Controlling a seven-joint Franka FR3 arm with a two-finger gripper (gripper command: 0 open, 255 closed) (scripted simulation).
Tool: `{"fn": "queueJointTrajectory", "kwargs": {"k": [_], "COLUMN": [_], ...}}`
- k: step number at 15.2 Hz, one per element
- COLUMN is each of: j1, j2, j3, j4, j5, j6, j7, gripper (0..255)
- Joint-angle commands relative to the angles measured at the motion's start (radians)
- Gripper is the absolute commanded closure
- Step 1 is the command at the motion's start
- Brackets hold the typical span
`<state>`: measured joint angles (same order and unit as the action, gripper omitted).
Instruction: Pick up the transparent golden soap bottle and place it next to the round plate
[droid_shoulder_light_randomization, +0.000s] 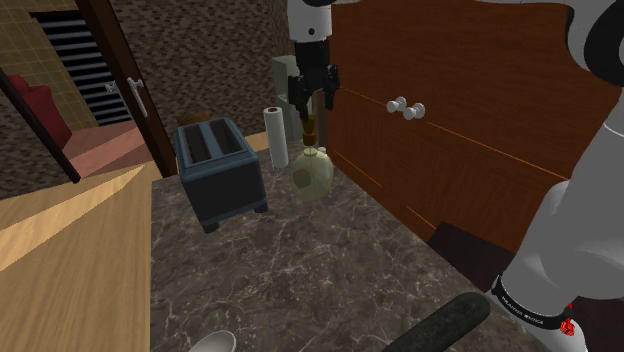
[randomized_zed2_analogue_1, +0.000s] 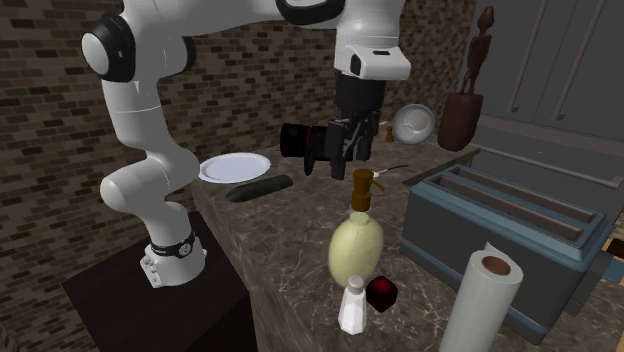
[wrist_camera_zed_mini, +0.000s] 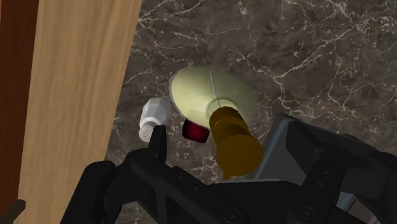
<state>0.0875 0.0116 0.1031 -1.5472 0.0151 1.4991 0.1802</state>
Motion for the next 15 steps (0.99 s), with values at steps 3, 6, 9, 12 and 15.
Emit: {"fn": "queueJointTrajectory", "kwargs": {"k": [3,6,9,12,15], "j1": [0.011,0.01,0.01,0.01,0.01], "j2": [0.082,0.068,0.057,0.057,0.057], "j3": [0.009,0.009,0.009,0.009,0.009], "j4": [0.075,0.016,-0.032,-0.032,-0.032], "j5": [-0.008,-0.006,-0.005,-0.005,-0.005], "j6": [-0.001,0.044,0.082,0.082,0.082], "j7": [0.023,0.022,0.021,0.021,0.021], "gripper": [0,0,0,0,0]}}
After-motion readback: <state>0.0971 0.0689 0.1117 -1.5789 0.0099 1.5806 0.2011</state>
